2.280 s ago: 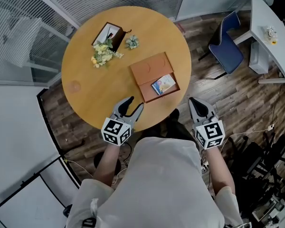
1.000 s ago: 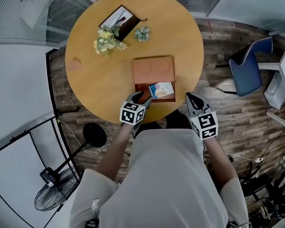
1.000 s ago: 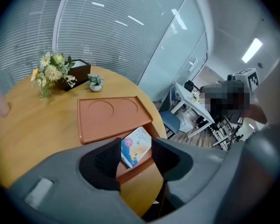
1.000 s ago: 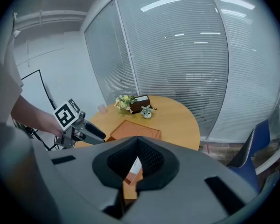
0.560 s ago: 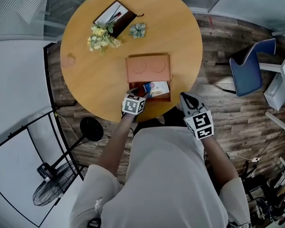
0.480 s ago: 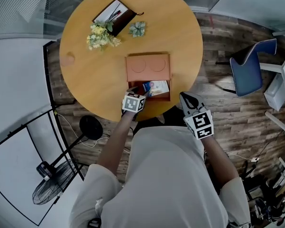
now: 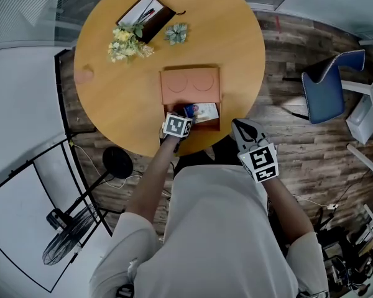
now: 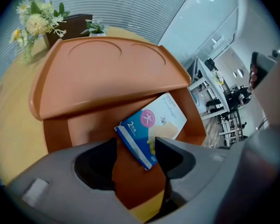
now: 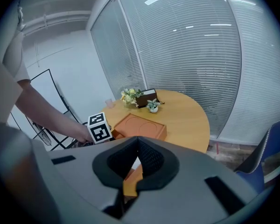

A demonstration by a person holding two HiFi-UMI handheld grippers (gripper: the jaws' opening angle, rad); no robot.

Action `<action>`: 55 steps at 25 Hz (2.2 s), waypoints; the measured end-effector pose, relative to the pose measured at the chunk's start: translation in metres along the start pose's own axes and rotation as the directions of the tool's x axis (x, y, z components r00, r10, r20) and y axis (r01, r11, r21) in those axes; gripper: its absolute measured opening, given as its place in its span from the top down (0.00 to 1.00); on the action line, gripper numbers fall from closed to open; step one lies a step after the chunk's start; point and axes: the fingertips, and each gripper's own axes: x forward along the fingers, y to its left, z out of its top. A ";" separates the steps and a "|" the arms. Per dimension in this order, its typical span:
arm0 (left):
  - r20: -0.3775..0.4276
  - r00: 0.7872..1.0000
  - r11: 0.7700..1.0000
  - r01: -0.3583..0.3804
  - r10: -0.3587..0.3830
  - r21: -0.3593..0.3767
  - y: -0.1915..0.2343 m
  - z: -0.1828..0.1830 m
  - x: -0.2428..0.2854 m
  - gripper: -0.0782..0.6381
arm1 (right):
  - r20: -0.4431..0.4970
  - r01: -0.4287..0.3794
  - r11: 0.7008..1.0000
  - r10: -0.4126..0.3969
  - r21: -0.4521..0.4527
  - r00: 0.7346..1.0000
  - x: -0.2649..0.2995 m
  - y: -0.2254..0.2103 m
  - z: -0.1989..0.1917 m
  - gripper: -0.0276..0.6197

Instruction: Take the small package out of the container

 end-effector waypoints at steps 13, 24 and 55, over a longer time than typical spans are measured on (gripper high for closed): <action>0.003 1.000 0.998 0.022 -0.022 0.052 -0.017 0.009 0.005 0.54 | -0.003 0.044 0.999 -0.044 0.010 0.999 -0.015 -0.018 -0.016 0.95; 0.096 0.995 0.994 0.029 -0.038 0.102 -0.038 0.021 -0.024 0.54 | 0.024 0.049 0.999 -0.049 0.011 0.999 -0.026 -0.008 -0.014 0.95; 0.500 0.865 0.991 -0.026 -0.042 0.128 -0.119 0.054 -0.063 0.54 | 0.069 0.094 0.995 -0.097 0.045 0.993 -0.056 0.000 -0.024 0.95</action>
